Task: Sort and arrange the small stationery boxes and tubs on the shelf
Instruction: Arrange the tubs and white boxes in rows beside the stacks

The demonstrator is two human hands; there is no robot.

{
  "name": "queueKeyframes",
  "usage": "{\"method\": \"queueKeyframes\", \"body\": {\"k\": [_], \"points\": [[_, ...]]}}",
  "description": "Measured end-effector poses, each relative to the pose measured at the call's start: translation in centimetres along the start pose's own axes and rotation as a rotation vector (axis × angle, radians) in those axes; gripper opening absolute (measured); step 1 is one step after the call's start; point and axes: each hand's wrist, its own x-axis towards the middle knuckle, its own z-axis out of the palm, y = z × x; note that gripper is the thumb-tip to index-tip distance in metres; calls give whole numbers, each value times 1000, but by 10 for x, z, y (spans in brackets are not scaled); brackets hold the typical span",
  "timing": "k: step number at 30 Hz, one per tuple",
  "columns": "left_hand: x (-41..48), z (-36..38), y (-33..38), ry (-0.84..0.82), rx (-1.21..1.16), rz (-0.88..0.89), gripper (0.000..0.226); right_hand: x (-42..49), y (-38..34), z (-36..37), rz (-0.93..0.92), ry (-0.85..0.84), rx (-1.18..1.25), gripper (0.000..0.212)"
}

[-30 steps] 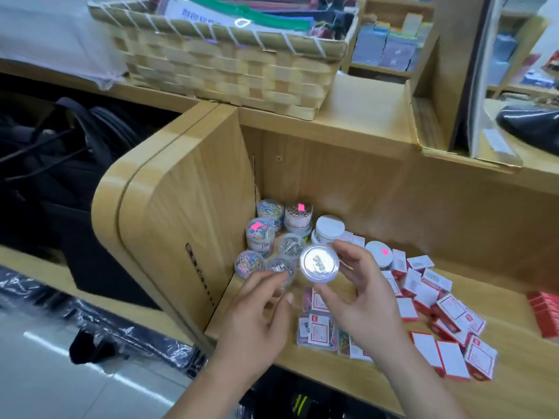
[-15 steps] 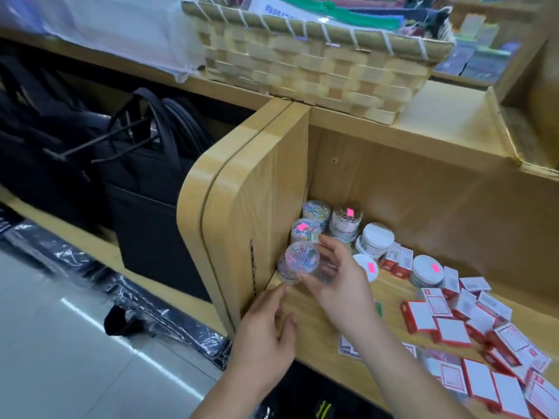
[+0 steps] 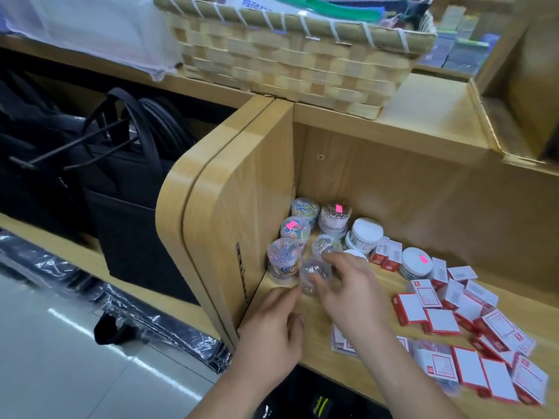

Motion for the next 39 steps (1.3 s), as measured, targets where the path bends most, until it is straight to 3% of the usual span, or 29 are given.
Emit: {"method": "queueKeyframes", "body": {"k": [5, 8, 15, 19, 23, 28, 36, 39], "points": [[15, 0, 8, 22, 111, 47, 76, -10, 21, 6, -194, -113, -148, 38], [17, -3, 7, -8, 158, 38, 87, -6, 23, 12, -204, -169, -188, 37], [14, -4, 1, -26, 121, 43, 81, -2, 32, 9, -181, -206, -125, 37], [8, 2, 1, -7, 70, 84, 62, 4, 27, 4, -219, -297, -130, 48], [8, 10, 4, 8, 59, 72, 41, -4, 29, -8, -127, -218, -11, 54], [11, 19, 13, 1, -1, 100, 28, -34, 41, -40, -20, -149, 7, 30], [7, 34, 28, -121, -145, 150, 30, -85, 73, -92, 156, -96, -62, 23], [-4, 42, 24, -261, -185, 152, 58, -108, 92, -93, 213, -124, -98, 33]]}}
